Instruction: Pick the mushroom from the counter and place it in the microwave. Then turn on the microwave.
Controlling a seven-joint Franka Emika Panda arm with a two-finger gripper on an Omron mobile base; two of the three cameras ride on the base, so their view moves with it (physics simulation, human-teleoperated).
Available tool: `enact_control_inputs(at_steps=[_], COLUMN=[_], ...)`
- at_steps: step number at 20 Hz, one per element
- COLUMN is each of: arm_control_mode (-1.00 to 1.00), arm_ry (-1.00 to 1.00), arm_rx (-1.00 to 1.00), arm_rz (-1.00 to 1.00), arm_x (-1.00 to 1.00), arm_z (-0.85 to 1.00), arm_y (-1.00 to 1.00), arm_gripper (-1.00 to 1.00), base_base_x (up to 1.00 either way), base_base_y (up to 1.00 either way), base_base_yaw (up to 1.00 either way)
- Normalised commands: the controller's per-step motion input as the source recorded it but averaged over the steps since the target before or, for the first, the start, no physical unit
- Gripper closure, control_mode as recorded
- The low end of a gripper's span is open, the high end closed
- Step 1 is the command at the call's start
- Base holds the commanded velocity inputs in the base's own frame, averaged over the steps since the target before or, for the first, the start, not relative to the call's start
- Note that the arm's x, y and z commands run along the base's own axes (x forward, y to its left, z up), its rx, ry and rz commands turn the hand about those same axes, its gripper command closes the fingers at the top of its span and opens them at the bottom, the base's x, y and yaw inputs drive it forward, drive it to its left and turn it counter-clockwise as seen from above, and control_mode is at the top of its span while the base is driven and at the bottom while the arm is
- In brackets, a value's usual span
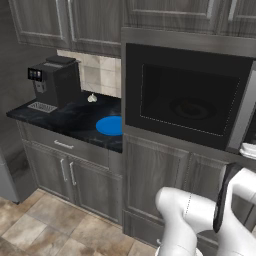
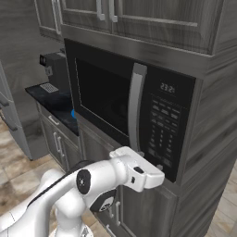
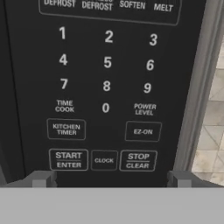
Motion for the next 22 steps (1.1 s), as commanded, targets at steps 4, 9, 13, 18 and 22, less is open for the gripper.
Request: enact_control_inputs(at_steps=[4, 9, 13, 18, 22], arm_control_mode=[-1.0, -1.0, -1.0, -1.0, -1.0], arm_ry=[-0.1, -0.09, -0.07, -0.04, 0.0], arm_rx=[0.0, 0.0, -0.01, 0.0, 0.0], arm_rz=[0.03, 0.06, 0.05, 0.03, 0.0], arm_x=[0.0, 0.0, 0.0, 0.0, 0.05], arm_z=[-0.04, -0.11, -0.16, -0.08, 0.0], arm_y=[-0.08, -0.06, -0.02, -0.03, -0.01], arm_gripper=[-1.0, -1.0, -1.0, -1.0, -1.0], base_base_x=[0.0, 0.0, 0.0, 0.0, 0.0], base_base_y=[0.0, 0.0, 0.0, 0.0, 0.0], base_base_yaw=[0.0, 0.0, 0.0, 0.0, 0.0])
